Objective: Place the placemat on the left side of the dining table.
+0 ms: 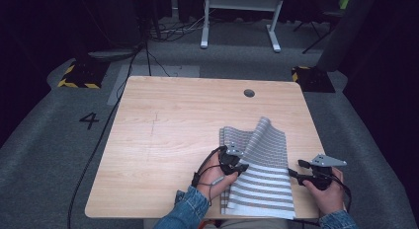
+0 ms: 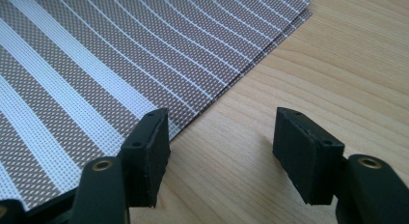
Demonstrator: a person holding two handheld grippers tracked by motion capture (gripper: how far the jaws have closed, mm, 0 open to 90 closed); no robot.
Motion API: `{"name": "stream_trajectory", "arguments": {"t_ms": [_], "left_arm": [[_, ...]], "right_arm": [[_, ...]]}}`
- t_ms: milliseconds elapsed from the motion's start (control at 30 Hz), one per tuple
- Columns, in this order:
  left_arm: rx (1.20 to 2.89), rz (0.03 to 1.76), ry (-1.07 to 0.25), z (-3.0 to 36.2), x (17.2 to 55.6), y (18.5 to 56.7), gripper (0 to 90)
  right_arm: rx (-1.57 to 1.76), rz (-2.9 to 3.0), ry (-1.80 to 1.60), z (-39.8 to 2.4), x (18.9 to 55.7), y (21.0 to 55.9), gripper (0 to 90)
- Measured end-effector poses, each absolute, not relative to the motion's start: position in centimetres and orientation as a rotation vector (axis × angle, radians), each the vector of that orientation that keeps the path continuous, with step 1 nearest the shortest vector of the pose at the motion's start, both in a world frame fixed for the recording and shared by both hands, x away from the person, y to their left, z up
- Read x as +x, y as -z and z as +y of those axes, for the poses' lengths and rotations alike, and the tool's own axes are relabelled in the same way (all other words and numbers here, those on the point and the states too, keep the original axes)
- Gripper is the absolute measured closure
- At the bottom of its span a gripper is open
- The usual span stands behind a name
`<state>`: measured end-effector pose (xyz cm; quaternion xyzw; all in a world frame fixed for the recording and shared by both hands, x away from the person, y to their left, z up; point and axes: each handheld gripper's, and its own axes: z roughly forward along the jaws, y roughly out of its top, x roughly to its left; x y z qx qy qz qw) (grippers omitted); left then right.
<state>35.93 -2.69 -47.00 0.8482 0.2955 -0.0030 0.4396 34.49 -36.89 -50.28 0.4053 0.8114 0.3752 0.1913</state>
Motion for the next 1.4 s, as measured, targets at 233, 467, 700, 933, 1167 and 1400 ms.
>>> {"name": "stream_trajectory", "arguments": {"t_ms": [233,467,700,933,1167,1400], "left_arm": [[2.078,0.663,-0.033,-2.2,35.1,44.5,88.8],[2.064,0.617,-0.092,-0.4,34.4,41.4,88.9],[2.024,0.583,-0.135,1.5,33.6,38.7,88.8],[2.003,0.583,-0.185,3.9,33.3,36.8,88.9],[1.967,0.619,-0.216,6.7,32.6,35.4,88.8],[1.917,0.680,-0.212,10.2,31.8,34.3,88.8]], "right_arm": [[1.141,2.283,-1.054,-36.9,34.5,50.3,37.8],[1.134,2.284,-1.060,-36.9,34.6,50.3,37.8],[1.133,2.281,-1.062,-36.8,34.6,50.3,37.8],[1.132,2.282,-1.061,-36.8,34.6,50.3,37.8],[1.131,2.283,-1.060,-36.8,34.6,50.3,37.8],[1.131,2.283,-1.060,-36.8,34.6,50.3,37.8]]}}
